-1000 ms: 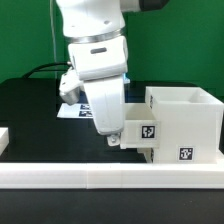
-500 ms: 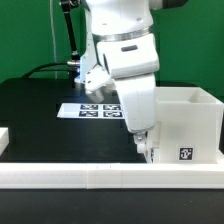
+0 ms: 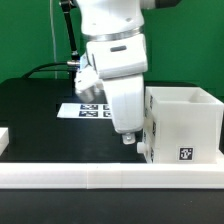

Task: Assemble drawer

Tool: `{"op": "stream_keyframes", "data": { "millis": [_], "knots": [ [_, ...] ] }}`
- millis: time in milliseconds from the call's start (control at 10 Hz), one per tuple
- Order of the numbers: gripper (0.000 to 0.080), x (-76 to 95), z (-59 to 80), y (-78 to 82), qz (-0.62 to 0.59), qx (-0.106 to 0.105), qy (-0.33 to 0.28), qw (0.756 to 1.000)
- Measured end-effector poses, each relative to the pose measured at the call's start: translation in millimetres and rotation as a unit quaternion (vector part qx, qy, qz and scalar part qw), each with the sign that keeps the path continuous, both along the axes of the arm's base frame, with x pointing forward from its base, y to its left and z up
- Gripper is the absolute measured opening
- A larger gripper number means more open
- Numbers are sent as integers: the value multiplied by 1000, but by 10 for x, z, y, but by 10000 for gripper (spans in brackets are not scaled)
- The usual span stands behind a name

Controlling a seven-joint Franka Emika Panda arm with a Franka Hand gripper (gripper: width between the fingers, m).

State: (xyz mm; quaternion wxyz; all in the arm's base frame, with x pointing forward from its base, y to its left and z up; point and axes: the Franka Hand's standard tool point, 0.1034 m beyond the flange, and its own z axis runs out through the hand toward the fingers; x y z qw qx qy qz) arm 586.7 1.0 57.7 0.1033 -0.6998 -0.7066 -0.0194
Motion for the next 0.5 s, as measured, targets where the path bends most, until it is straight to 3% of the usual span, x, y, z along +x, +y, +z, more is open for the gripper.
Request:
{"op": "stream_keyframes", "data": {
  "millis": [200,400,500],
  "knots": [
    [649,-11,90,-215,-20,-12,-24,999],
    [649,-281,235,-381,-101,-31,-49,993],
    [649,-442,216,-384,-120,-36,-48,991]
  ]
}}
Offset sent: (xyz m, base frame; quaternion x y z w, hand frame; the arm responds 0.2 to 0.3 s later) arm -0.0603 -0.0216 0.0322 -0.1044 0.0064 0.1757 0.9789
